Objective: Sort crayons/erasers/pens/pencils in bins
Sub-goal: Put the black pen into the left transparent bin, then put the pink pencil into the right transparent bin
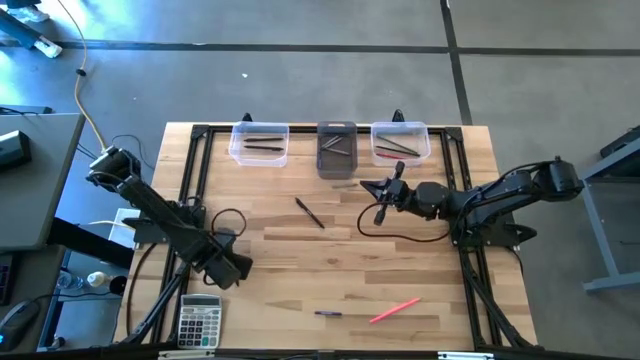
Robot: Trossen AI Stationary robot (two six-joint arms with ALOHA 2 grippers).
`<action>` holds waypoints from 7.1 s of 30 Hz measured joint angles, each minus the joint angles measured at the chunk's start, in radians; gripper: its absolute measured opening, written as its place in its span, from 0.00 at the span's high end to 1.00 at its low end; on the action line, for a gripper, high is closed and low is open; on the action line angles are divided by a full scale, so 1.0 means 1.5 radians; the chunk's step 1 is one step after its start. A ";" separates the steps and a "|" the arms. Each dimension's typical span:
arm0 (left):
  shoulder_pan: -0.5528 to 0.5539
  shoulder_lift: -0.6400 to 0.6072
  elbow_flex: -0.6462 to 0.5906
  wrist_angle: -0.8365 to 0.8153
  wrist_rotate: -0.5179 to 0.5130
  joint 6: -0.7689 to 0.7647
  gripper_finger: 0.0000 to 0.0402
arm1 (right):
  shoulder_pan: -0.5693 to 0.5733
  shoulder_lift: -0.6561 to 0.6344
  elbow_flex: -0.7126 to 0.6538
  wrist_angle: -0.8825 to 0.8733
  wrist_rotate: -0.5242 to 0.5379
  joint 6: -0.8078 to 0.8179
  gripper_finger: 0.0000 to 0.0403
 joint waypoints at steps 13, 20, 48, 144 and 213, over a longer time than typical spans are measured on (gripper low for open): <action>0.014 0.072 0.000 0.041 -0.013 0.077 0.65 | 0.000 0.000 0.000 0.001 -0.001 0.012 1.00; 0.014 0.099 0.000 0.047 0.024 0.127 0.65 | 0.000 0.000 0.000 0.000 -0.001 0.012 1.00; 0.093 0.102 0.000 0.170 0.039 0.528 0.84 | 0.000 0.000 0.000 0.000 -0.001 0.005 1.00; 0.905 0.155 0.191 0.373 -0.204 1.381 0.97 | 0.000 0.001 0.000 -0.016 -0.001 -0.005 1.00; 0.699 -0.081 0.033 0.484 -0.216 1.317 1.00 | 0.000 0.001 0.000 -0.021 -0.001 -0.023 1.00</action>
